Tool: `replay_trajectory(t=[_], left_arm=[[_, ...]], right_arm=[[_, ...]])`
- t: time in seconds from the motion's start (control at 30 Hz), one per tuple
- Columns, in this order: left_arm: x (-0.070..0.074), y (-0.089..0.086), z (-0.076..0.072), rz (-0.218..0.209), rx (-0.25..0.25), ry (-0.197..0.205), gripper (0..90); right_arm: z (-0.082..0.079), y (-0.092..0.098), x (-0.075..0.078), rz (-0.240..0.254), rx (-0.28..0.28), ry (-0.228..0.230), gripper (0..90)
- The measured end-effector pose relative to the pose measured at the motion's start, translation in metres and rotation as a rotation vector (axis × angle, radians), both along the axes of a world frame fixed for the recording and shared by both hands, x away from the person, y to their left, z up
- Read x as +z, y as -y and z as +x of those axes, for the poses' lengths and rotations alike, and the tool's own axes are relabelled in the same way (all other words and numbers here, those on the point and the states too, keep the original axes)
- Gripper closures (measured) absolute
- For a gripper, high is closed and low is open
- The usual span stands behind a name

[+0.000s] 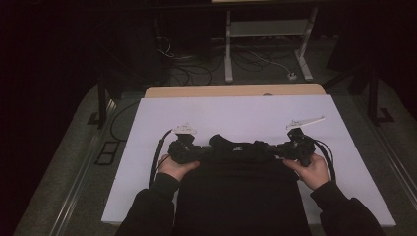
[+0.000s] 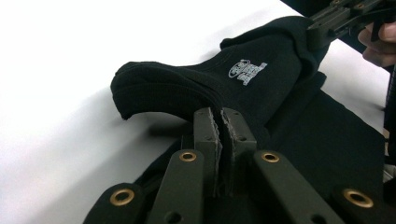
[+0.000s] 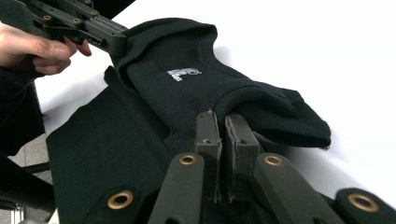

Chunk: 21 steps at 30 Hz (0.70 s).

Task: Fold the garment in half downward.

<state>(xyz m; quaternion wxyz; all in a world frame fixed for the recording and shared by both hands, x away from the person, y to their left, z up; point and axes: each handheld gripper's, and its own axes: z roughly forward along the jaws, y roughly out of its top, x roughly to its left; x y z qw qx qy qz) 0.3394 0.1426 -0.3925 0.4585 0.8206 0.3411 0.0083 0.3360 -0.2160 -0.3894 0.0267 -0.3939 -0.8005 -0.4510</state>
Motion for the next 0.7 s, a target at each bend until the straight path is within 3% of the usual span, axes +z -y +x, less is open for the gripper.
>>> replay_trajectory(t=[0.7], left_arm=[[-0.009,0.0,-0.025,0.056,-0.054,-0.037,84.1]], right_arm=[[-0.023,-0.015,-0.014,-0.068,0.084,-0.038,83.5]])
